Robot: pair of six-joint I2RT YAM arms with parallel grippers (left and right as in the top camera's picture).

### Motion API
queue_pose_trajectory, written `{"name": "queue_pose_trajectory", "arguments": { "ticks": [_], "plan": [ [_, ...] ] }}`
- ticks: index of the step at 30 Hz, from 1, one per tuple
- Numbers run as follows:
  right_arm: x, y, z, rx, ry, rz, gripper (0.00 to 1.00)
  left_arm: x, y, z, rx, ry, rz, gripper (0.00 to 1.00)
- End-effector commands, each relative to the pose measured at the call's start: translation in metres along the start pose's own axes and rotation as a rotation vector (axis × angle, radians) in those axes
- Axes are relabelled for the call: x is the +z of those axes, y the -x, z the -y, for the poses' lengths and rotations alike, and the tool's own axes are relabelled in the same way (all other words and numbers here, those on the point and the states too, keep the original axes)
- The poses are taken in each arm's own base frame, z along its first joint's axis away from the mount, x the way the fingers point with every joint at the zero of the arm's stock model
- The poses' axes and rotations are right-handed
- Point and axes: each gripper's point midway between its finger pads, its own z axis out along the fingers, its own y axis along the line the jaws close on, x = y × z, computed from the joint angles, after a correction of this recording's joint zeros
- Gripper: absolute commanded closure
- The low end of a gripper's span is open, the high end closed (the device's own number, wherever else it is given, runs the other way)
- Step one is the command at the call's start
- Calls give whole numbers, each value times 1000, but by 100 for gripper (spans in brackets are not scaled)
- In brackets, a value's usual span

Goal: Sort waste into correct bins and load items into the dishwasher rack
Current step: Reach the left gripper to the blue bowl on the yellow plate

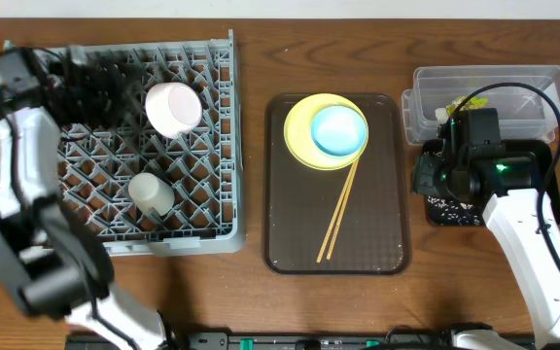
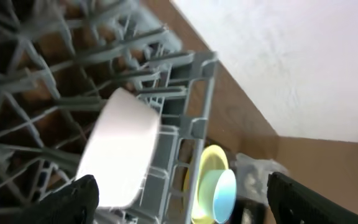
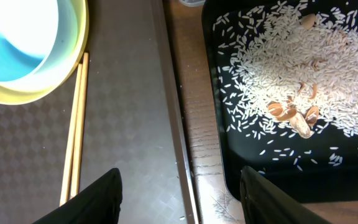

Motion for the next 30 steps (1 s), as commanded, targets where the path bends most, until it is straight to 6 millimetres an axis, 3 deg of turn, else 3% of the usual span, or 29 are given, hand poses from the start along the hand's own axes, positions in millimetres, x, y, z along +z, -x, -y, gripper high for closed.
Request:
{"name": "queue_pose_trajectory", "arguments": {
  "ticks": [1, 4, 7, 12, 21, 25, 30],
  "plan": [
    [-3, 5, 2, -3, -7, 17, 39, -21, -2, 21, 147, 105, 72, 12],
    [-3, 6, 1, -3, -5, 21, 37, -27, -21, 36, 229, 190, 64, 12],
    [-3, 7, -3, -5, 21, 25, 35, -19, -48, 51, 289, 261, 22, 11],
    [-3, 10, -8, -7, 46, 32, 34, 19, -98, 77, 391, 253, -106, 11],
    [-3, 12, -17, -32, 92, 39, 32, 77, -173, 103, 629, 334, -222, 11],
    [-3, 5, 0, 24, 0, 17, 50, 110, -209, 121, 830, 302, -269, 11],
    [-7, -12, 40, 146, -219, -20, 48, 150, -247, 137, 1009, 270, -278, 11]
  ]
}}
